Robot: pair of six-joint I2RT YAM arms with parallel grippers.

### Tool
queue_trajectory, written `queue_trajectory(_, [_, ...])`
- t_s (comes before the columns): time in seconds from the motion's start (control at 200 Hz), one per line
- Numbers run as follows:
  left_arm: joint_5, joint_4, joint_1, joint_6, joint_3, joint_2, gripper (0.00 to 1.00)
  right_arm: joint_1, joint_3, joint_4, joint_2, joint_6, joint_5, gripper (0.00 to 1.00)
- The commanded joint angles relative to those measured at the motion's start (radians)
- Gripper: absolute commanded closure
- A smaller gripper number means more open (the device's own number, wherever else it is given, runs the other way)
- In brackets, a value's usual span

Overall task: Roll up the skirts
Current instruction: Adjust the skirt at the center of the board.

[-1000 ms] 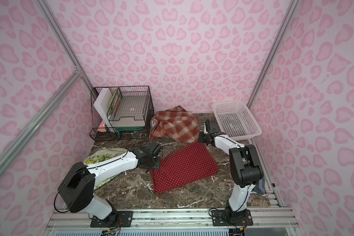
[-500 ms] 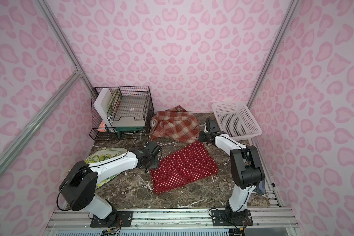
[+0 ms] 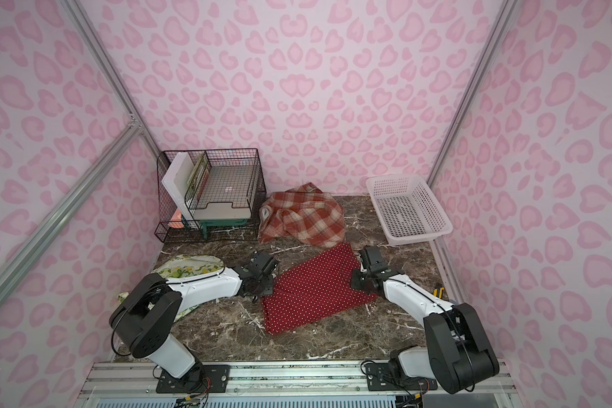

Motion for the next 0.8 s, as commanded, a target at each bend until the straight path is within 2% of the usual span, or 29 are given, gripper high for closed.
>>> queue_trajectory(0.0, [0.139,-0.07,0.001,0.026,-0.033,0.038,0.66,0.001,-0.045,0.034,0.02,0.043,-0.008,0.72])
queue_trajectory(0.265, [0.196,-0.113,-0.004,-0.016,-0.112,-0.019,0.64,-0.057,-0.004,0.077,0.165,-0.002,0.007,0.78])
queue_trajectory(0.425, [0.244,-0.134,-0.061,-0.082,-0.159,-0.091,0.53,-0.099,0.09,0.074,0.263,-0.062,0.035,0.8])
queue_trajectory(0.58, [0.205,-0.237,-0.161,-0.13,-0.129,-0.184,0.43,-0.108,0.215,0.033,0.317,-0.102,0.091,0.8])
queue_trajectory(0.685, [0.196,-0.262,-0.171,-0.154,-0.141,-0.269,0.39,-0.111,0.263,0.0,0.346,-0.121,0.121,0.78])
queue_trajectory(0.795, [0.173,-0.286,-0.171,-0.175,-0.166,-0.354,0.4,-0.1,0.239,-0.012,0.322,-0.108,0.119,0.76])
